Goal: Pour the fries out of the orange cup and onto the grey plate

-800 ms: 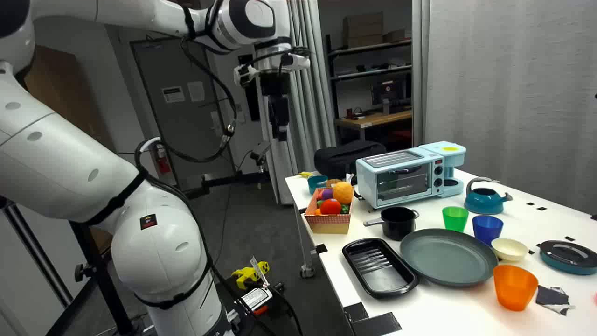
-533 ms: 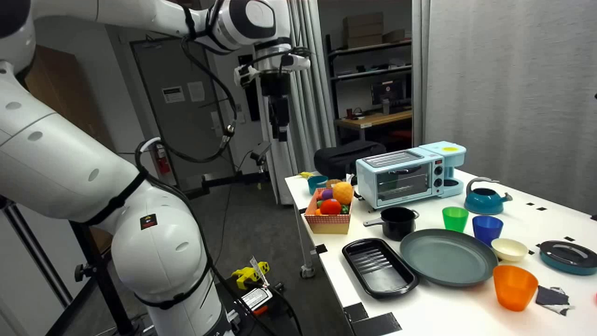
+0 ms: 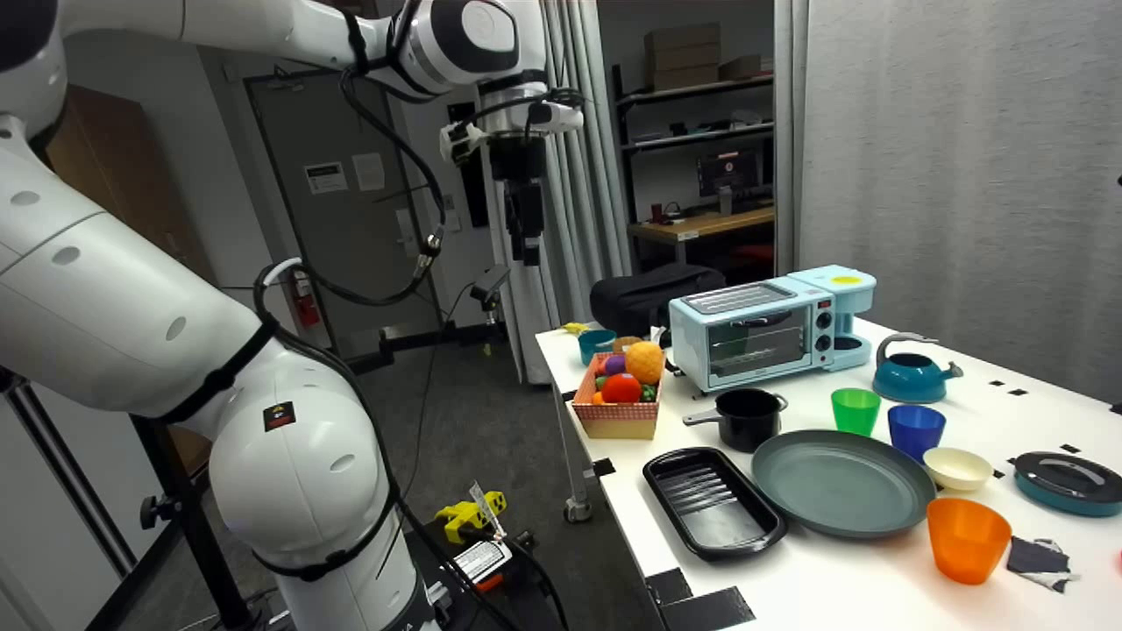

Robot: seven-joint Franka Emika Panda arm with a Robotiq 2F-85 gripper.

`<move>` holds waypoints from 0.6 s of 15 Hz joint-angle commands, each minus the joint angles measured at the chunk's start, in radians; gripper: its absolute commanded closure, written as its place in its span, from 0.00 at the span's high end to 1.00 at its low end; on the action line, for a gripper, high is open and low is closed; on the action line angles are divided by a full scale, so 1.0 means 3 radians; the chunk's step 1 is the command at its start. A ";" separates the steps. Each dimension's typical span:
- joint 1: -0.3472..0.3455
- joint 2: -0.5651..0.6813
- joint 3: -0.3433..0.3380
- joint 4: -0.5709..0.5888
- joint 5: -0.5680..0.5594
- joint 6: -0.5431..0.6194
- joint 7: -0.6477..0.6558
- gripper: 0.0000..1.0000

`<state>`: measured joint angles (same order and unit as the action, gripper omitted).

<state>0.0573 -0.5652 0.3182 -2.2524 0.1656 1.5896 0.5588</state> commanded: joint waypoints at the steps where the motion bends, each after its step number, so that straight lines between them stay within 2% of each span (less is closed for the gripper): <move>1: 0.0037 0.0010 -0.0028 0.0008 -0.0016 -0.0005 0.0016 1.00; 9: 0.0018 0.0222 -0.0025 0.0012 -0.0098 0.0089 -0.0040 1.00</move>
<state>0.0573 -0.5438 0.3181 -2.2547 0.1584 1.5908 0.5576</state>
